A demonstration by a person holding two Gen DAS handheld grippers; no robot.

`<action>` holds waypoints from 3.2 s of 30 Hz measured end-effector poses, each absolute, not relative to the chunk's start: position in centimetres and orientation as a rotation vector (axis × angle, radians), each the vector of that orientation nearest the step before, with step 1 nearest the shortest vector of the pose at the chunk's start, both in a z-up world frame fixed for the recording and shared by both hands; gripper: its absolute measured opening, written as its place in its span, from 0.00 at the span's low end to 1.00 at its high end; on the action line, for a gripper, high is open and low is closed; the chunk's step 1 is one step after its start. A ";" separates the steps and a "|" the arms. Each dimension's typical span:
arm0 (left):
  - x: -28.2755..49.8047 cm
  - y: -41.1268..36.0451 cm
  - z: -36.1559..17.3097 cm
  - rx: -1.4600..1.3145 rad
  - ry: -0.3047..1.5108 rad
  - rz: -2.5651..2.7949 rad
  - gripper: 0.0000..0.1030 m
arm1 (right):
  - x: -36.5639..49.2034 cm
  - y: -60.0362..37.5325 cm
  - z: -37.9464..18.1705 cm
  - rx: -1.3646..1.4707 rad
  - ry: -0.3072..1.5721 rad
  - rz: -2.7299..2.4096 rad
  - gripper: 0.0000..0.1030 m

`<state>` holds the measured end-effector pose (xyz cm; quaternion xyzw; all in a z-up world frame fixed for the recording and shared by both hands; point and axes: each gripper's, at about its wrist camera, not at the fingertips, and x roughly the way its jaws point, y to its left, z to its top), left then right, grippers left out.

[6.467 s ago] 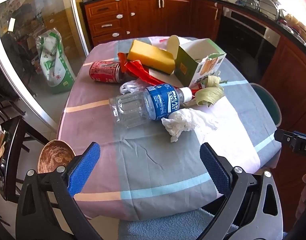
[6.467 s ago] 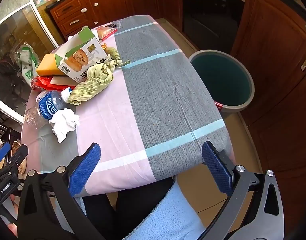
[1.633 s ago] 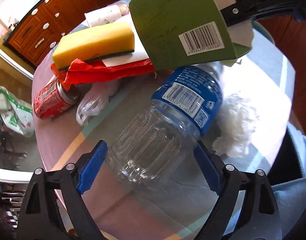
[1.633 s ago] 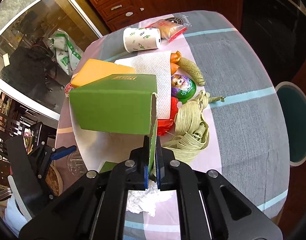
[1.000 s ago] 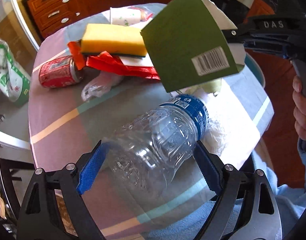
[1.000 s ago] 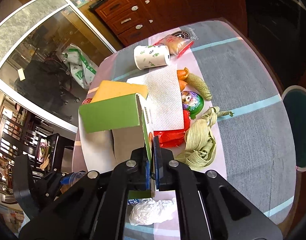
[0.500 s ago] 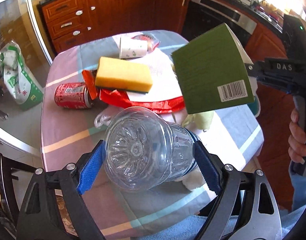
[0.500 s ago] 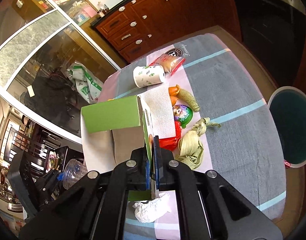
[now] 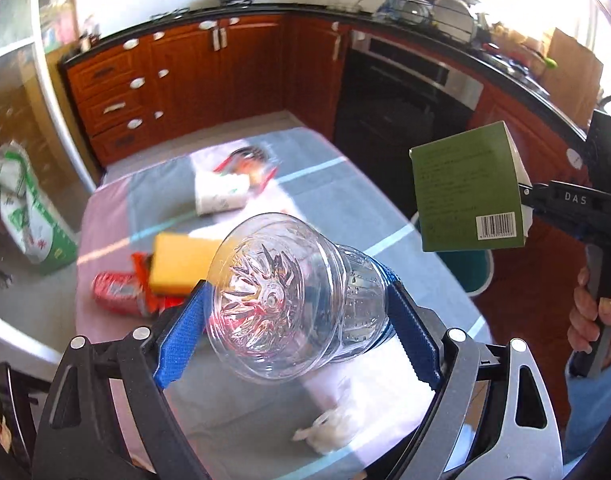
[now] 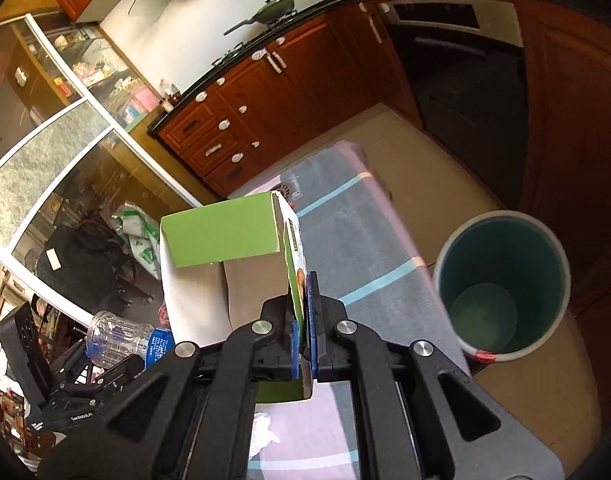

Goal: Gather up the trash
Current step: 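Carry the bottle and box over the trash bin and open both tools, then move both open tools back over the table, then grasp the crumpled white tissue with the left tool while the right tool grasps the corn-husk bundle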

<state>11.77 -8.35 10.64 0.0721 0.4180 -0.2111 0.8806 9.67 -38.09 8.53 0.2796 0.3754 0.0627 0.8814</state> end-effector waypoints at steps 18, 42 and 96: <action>16.9 -34.7 1.3 0.395 1.055 -0.705 0.85 | 7.1 -55.8 -2.3 0.680 0.903 -0.300 0.04; 19.4 -40.9 -5.3 0.498 1.150 -0.710 0.92 | 10.4 -55.7 -7.7 0.581 1.035 -0.331 0.77; 6.9 -6.0 -6.3 -0.068 1.265 -0.507 0.96 | 9.3 -29.9 -3.7 0.387 1.228 0.004 0.85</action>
